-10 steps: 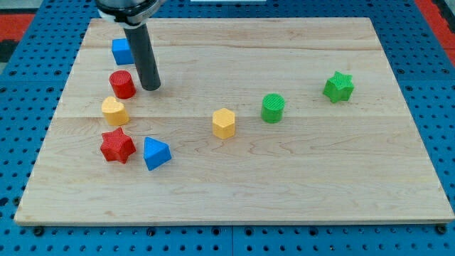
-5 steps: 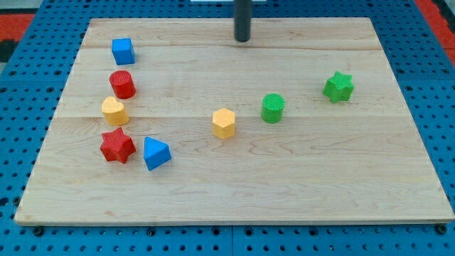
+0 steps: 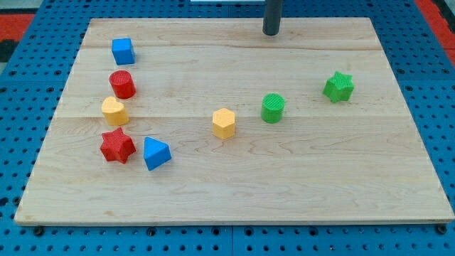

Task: Nudge the green circle down a bit

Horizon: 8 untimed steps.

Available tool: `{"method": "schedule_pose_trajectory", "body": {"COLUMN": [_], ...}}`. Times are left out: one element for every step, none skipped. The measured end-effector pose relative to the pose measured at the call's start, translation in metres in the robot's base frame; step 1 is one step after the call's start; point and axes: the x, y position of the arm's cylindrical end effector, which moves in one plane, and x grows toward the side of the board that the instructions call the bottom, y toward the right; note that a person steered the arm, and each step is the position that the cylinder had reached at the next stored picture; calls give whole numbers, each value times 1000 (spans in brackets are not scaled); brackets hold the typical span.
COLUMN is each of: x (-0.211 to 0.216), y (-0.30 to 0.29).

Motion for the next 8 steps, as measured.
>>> {"method": "schedule_pose_trajectory", "body": {"x": [5,74,111,129,166,205,234,238], "y": [3,22,38,11,-34,-48,-77,-109]}}
